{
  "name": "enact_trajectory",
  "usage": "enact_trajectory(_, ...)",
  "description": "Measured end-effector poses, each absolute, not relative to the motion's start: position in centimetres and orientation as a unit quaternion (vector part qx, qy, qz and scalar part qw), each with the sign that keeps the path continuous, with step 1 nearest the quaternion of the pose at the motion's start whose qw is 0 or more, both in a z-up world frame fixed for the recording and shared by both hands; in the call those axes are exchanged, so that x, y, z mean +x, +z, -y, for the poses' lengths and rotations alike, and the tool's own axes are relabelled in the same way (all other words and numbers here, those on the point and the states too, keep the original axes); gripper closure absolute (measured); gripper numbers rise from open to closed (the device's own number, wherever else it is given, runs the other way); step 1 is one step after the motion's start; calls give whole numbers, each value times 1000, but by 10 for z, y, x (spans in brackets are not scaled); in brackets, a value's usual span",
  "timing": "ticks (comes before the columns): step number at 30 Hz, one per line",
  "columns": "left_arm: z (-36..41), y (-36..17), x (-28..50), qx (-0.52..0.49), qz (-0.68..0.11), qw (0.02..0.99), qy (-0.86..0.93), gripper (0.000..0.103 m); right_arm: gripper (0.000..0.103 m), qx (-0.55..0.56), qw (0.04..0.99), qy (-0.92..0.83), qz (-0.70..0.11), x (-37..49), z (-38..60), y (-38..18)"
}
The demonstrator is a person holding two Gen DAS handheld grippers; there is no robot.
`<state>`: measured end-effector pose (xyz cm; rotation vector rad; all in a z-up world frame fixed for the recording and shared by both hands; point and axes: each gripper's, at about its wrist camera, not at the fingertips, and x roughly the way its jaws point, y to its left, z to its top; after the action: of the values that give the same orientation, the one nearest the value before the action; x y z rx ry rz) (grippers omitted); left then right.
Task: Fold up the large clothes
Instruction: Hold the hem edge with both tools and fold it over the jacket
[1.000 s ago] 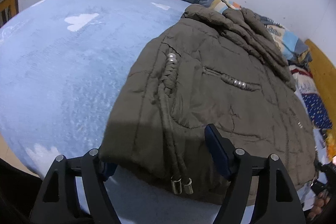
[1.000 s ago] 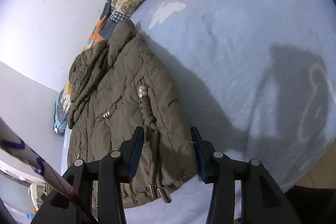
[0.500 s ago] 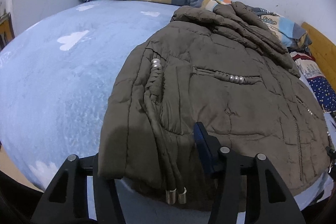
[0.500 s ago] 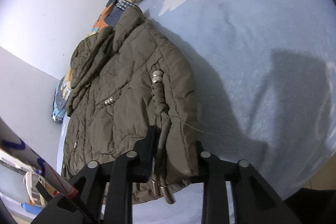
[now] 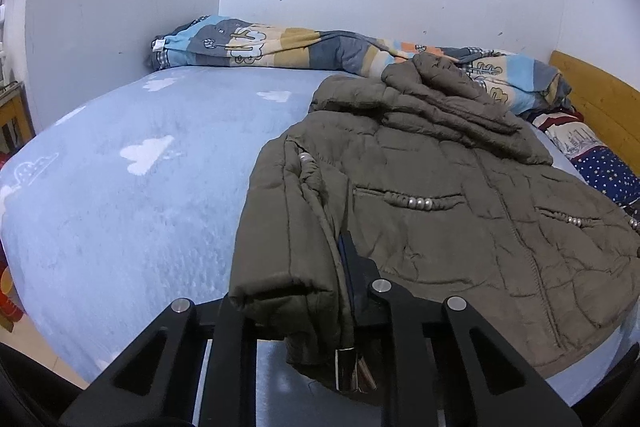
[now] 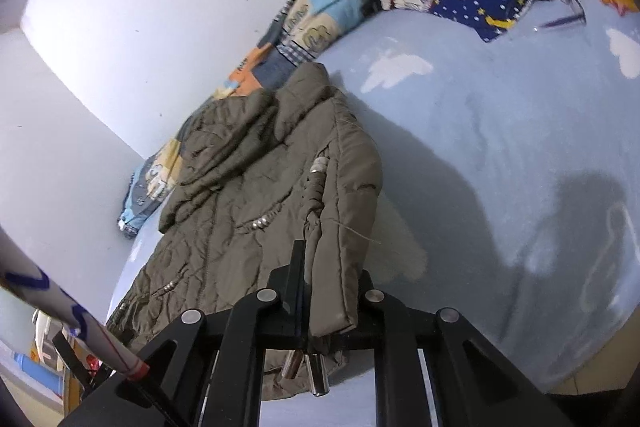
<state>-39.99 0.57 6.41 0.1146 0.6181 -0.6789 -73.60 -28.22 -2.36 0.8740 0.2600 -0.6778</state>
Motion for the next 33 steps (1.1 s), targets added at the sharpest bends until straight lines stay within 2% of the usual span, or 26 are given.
enact_trajectory(9, -7, 58, -392, 52, -323, 888, -323, 85, 91, 415, 848, -309, -117, -741, 275, -19)
enact_trajectory(13, -7, 45, -385, 51, -357, 880, -309, 80, 90, 431, 838, -311, -127, -740, 281, -27)
enact_trajectory(16, -4, 36, -382, 61, -371, 877, -298, 77, 88, 445, 830, -310, -131, -741, 285, -34)
enact_trajectory(17, -3, 34, -382, 66, -374, 876, -296, 77, 84, 447, 828, -311, -136, -741, 286, -36)
enact_trajectory(20, -4, 36, -385, 66, -365, 879, -301, 84, 83, 451, 819, -317, -157, -738, 288, -44)
enact_trajectory(22, -5, 43, -390, 66, -347, 884, -306, 86, 88, 446, 822, -317, -157, -739, 287, -43)
enact_trajectory(25, -4, 57, -400, 74, -315, 893, -313, 87, 91, 411, 845, -312, -139, -740, 279, -25)
enact_trajectory(33, 1, 79, -408, 88, -300, 898, -309, 87, 91, 376, 861, -315, -137, -737, 267, -9)
